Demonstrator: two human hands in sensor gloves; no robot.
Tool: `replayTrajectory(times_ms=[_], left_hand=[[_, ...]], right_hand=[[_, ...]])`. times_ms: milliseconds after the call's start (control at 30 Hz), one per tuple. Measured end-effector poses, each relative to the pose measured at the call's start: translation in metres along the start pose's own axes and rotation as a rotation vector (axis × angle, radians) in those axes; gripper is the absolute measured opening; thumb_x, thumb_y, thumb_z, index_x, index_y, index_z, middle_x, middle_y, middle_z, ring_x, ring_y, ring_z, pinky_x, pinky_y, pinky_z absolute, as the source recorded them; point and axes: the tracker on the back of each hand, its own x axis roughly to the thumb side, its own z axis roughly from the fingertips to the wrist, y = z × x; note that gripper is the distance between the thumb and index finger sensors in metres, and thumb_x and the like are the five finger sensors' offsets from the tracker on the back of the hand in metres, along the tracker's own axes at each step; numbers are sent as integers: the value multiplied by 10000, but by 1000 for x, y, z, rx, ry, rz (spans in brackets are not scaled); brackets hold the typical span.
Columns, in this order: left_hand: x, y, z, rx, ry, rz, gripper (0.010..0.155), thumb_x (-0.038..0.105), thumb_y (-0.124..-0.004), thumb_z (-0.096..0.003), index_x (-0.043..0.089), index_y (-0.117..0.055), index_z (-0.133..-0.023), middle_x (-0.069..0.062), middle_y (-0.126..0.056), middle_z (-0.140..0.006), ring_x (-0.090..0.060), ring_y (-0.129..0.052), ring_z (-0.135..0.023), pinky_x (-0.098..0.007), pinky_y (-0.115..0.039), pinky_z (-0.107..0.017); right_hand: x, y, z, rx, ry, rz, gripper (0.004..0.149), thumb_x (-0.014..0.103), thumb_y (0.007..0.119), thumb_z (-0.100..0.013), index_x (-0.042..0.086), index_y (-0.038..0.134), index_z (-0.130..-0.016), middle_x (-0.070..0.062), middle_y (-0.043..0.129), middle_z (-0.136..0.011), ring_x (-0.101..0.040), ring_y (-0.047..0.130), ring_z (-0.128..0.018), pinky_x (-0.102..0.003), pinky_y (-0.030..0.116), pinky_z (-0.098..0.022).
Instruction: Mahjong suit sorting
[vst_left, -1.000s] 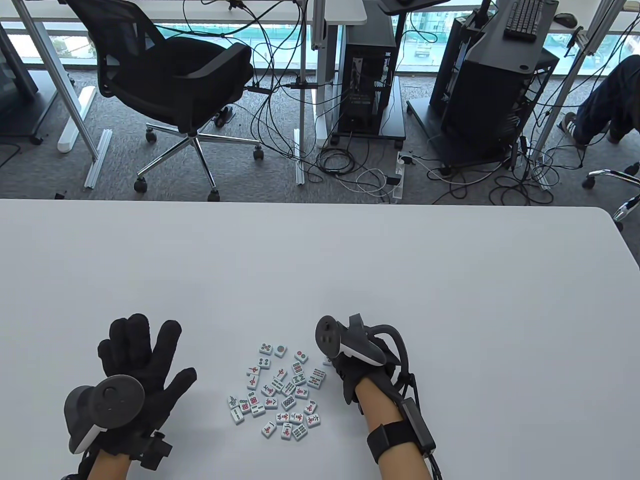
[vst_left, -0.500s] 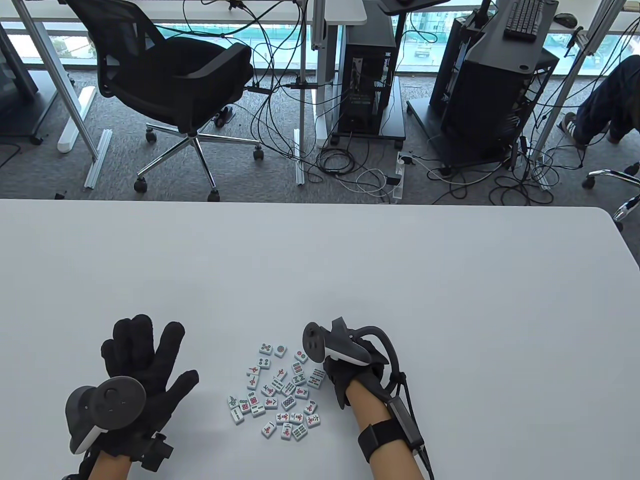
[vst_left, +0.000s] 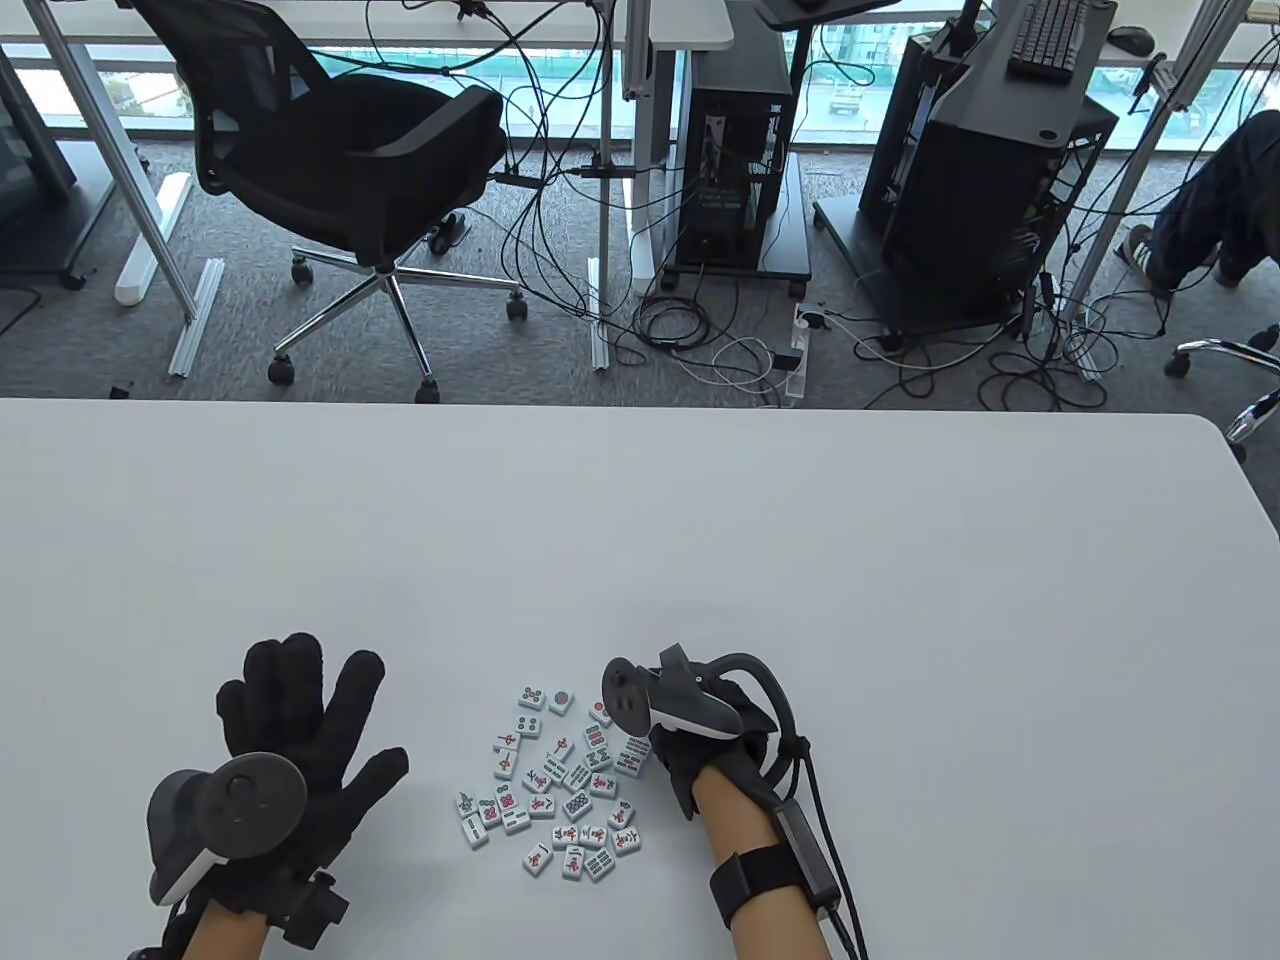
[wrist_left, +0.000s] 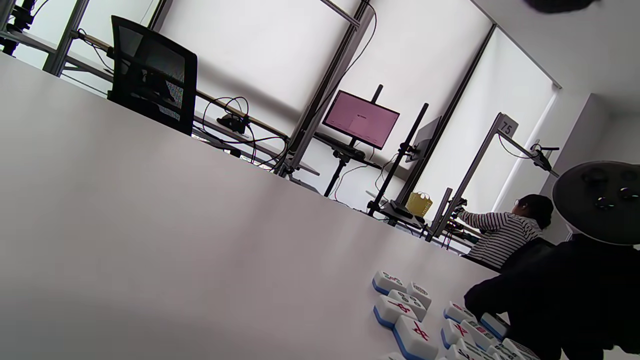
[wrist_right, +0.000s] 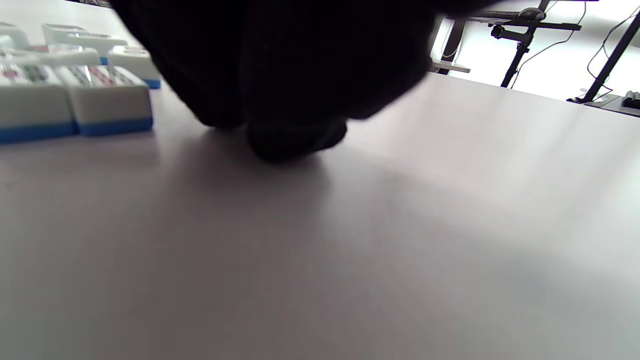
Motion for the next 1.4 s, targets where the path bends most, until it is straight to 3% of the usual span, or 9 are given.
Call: replayTrajectory(times_ms=[133, 333, 533, 733, 1067, 1233, 1400], left_hand=[[0, 1, 0, 2, 5, 2, 819, 752, -570, -459, 427, -218, -1123, 165, 191, -1085, -139, 286, -1022, -545, 146, -688], [0, 1, 0, -3, 7, -3, 816, 751, -571, -459, 428, -220, -1122, 165, 189, -1085, -138, 283, -1023, -545, 145, -688], [1, 1, 0, -11, 6, -6, 815, 750, -571, -460, 427, -222, -1122, 165, 188, -1086, -139, 282, -1023, -545, 145, -688], [1, 1, 0, -21, 8, -11, 816, 749, -573, -459, 426, -225, -1122, 165, 186, -1086, -140, 281, -1024, -546, 144, -689], [2, 1, -1, -29, 8, -5, 814, 748, -572, -460, 427, -224, -1122, 165, 184, -1087, -140, 277, -1026, -546, 142, -690], [2, 1, -1, -35, 9, -1, 814, 748, -573, -459, 427, -227, -1122, 167, 182, -1088, -140, 275, -1028, -547, 140, -691], [3, 0, -1, -49, 5, -1, 813, 748, -573, -459, 430, -225, -1121, 169, 183, -1086, -138, 272, -1030, -547, 138, -693]], right_hand=[[-12, -9, 12, -70, -30, -36, 559, 294, 841, -455, 94, 688, -953, -57, 952, -523, -143, 909, -181, -232, 801, -116], [-47, -23, 35, -82, 25, -35, 568, 297, 839, -454, 89, 679, -959, -53, 951, -530, -141, 912, -185, -230, 804, -121], [-73, -8, 56, -47, 61, -65, 567, 299, 838, -457, 86, 681, -958, -52, 950, -535, -141, 915, -188, -230, 807, -124], [-75, 11, 63, -22, 47, -83, 560, 303, 839, -456, 90, 688, -952, -49, 947, -542, -139, 917, -191, -228, 809, -126], [-76, 22, 59, 1, 68, -74, 551, 311, 833, -461, 97, 693, -950, -43, 935, -531, -132, 910, -195, -227, 807, -125], [-73, 13, 56, 75, 80, -63, 608, 320, 856, -454, 140, 647, -995, -68, 935, -590, -175, 919, -235, -256, 809, -157], [-52, -19, 42, -36, 2, -5, 599, 341, 865, -440, 184, 677, -986, -53, 953, -552, -163, 912, -203, -244, 798, -134]])
